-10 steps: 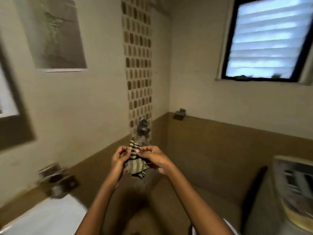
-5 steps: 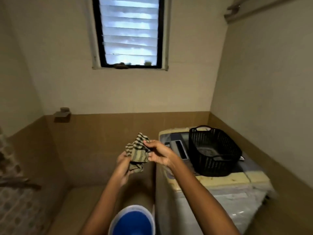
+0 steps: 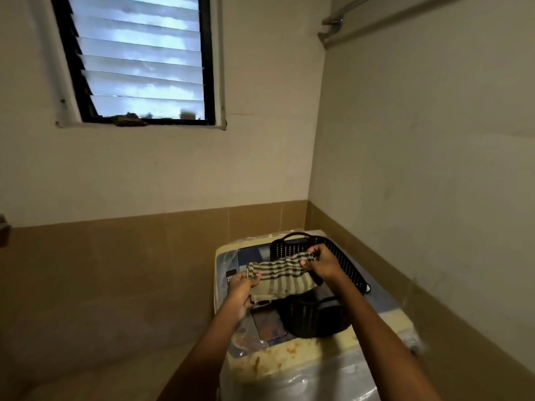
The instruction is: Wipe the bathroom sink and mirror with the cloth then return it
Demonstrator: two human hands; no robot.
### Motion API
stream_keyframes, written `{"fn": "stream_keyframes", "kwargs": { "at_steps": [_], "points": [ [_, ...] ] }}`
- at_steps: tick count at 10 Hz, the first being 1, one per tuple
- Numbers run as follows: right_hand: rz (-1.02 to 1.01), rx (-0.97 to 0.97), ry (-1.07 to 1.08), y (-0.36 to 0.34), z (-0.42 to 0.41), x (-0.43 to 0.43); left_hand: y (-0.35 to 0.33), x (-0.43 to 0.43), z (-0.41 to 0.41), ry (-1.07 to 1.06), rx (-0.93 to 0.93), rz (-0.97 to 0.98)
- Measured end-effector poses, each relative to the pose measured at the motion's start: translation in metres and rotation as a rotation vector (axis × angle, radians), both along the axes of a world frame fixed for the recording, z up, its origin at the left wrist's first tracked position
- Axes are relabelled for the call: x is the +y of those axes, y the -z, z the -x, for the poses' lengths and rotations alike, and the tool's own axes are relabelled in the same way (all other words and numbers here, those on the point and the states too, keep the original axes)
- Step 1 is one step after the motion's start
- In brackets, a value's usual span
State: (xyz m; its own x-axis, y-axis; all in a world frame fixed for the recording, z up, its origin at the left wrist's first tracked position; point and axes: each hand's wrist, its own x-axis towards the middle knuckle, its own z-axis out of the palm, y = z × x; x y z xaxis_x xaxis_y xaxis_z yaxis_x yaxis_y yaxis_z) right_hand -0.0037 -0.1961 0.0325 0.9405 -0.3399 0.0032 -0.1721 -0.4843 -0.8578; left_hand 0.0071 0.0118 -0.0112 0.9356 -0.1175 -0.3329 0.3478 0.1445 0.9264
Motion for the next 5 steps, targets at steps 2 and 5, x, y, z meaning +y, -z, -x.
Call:
{"fn": "stream_keyframes", "kwargs": {
  "at_steps": [2, 5],
  "points": [
    [0.204, 0.227, -0.150, 0.039, -0.012, -0.014, 0.040, -0.023, -0.009, -0.012, 0.174, -0.015],
    [0.371, 0.331, -0.288, 0.036, -0.019, 0.014, 0.028, -0.003, 0.010, 0.096, -0.143, -0.510]
  ]
}}
